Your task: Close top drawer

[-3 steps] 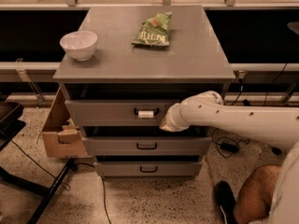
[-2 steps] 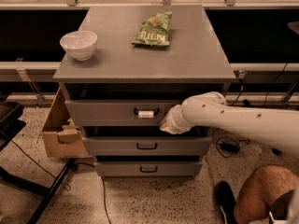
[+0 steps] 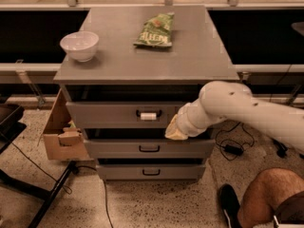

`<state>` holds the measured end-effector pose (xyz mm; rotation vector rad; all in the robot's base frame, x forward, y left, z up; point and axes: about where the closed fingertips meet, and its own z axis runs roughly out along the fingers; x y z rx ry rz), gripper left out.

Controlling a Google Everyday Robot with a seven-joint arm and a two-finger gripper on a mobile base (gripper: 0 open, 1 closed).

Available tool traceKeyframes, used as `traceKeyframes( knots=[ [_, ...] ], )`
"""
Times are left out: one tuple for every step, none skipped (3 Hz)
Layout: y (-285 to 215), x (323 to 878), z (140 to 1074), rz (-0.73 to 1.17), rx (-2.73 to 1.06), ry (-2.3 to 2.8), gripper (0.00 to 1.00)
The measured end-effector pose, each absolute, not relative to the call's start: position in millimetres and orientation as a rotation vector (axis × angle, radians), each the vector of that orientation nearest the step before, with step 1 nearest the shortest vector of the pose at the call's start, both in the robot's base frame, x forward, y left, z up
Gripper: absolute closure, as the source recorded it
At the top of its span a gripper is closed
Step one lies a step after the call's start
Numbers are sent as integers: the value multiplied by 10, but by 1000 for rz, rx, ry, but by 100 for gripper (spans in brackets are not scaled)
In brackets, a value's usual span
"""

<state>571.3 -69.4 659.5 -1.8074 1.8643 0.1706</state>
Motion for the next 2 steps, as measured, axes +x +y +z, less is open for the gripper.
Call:
traceKeyframes(
  knots=[
    [-911,5792,7309,77,-1938,1766,100],
    [-1359,6082,7947,-76,-2038,1763,100]
  ],
)
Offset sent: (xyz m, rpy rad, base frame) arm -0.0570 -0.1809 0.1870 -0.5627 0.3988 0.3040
